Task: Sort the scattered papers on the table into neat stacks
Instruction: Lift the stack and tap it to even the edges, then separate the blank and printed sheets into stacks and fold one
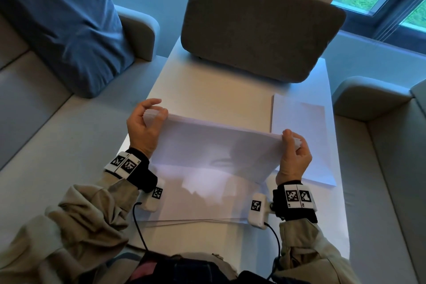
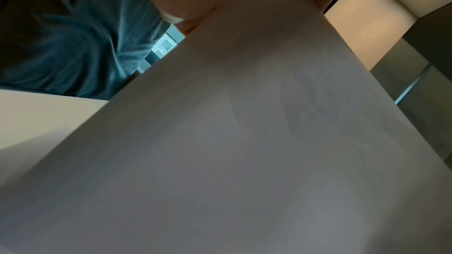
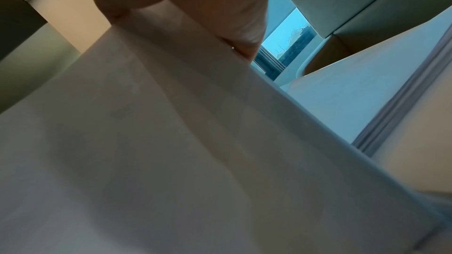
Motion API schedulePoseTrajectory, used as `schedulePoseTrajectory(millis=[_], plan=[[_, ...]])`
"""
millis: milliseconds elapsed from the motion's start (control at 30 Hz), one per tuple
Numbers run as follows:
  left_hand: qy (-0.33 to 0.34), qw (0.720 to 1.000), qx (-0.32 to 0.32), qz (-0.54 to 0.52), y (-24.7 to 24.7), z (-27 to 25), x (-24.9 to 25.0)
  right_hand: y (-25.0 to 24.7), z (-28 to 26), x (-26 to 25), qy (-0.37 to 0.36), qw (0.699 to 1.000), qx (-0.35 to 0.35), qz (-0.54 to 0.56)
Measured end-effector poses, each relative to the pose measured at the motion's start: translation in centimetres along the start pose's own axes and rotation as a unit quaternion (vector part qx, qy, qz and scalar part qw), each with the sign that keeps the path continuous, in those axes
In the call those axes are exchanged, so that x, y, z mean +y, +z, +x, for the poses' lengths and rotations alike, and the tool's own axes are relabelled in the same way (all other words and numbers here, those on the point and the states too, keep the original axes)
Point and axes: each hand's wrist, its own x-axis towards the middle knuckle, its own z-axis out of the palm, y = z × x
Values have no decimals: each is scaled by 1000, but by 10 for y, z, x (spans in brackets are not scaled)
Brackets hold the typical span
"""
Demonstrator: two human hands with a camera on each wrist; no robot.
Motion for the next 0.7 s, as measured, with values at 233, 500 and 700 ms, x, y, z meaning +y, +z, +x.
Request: schedulePoseTrajectory(millis=[233, 500, 700], plan=[[-39, 990, -128, 35, -10, 1, -3, -5, 5, 1, 59, 997, -54, 18], [-104, 990, -89, 42, -1, -2, 3, -23, 6, 7, 35, 985, -151, -74], [-77, 990, -120, 8, -8, 2, 7, -19, 11, -5, -10, 984, -159, -76]])
